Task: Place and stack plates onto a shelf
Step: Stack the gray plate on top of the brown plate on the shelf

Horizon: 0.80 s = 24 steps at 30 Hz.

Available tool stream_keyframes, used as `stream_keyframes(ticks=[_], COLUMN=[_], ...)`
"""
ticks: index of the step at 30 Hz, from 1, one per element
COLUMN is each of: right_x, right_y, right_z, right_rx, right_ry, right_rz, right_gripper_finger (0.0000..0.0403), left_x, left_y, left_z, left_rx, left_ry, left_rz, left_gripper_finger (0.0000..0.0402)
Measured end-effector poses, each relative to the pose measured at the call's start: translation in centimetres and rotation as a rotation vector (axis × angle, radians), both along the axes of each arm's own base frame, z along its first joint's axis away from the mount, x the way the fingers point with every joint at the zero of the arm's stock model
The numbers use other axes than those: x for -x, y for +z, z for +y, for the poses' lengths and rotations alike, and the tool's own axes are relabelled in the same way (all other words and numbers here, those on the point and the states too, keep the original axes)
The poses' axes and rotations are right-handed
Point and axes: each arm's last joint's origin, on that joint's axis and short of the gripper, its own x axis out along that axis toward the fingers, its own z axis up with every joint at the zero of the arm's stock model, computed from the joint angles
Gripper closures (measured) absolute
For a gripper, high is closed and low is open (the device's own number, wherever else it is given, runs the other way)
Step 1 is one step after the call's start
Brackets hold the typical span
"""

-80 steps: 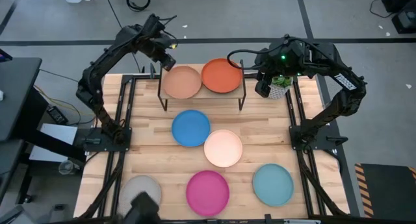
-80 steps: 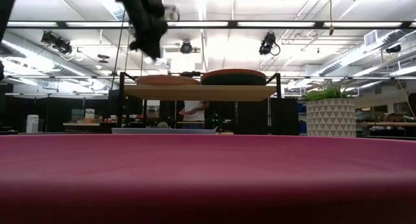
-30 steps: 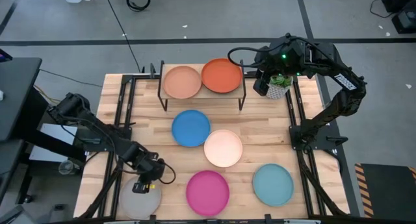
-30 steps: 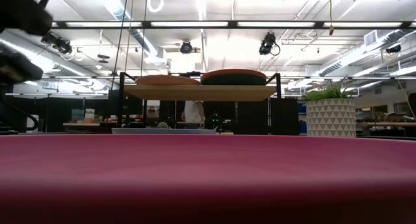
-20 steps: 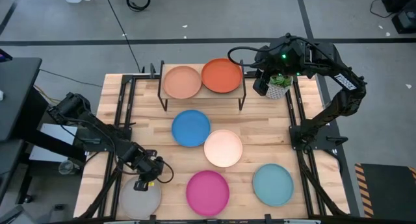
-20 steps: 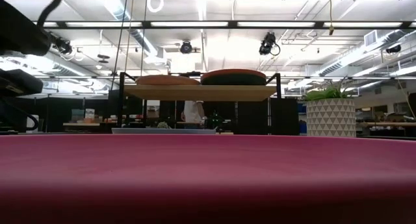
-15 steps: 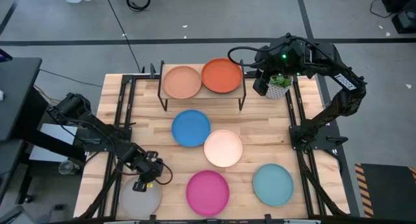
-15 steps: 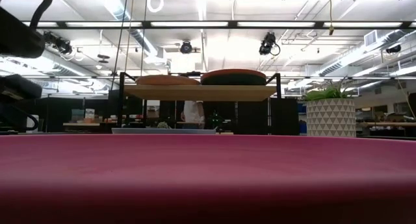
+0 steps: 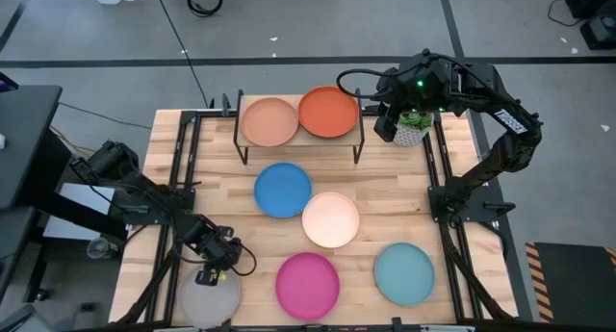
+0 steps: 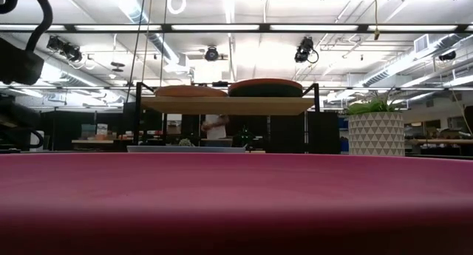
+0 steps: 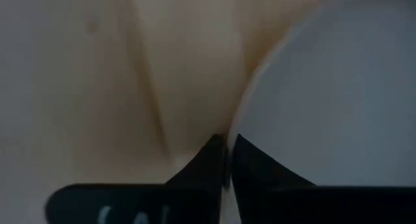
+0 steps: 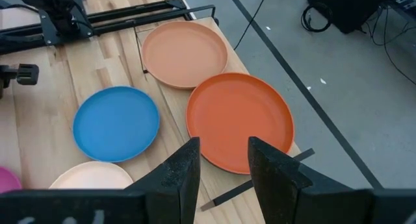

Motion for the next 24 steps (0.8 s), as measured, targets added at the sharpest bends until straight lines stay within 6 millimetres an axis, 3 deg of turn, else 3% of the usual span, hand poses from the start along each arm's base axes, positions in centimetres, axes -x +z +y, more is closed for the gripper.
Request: stream_keyframes(ticks=[7,14,17,24], right_x=[0.0,0.0,0.0,-0.2], right_y=[0.0,0.0,0.1,0.5], right_z=[0.0,-0.1,-0.3,-0.9], right_rx=[0.002,0.017,0.032,0.072], right_ry=[0.001,0.007,0.011,0.015], right_rz=[0.001,0.009,0.007,-0.028], right_gripper_finger=[0.0268,0.0268,0.0268,0.0268], left_x=[0.3,1.3,1.9,3.0], left_y=[0.7,4.7,6.8,10.5], left_z=[0.1,1.8,3.9,10.9], left_rx=[0.034,0.128,0.155,0.307], left_ry=[0.025,0.095,0.266,0.972], left_rz=[0.007,-0.112,-0.167,-0.292], left_gripper_finger=[0.0388,0.0388,0.0388,0.0388])
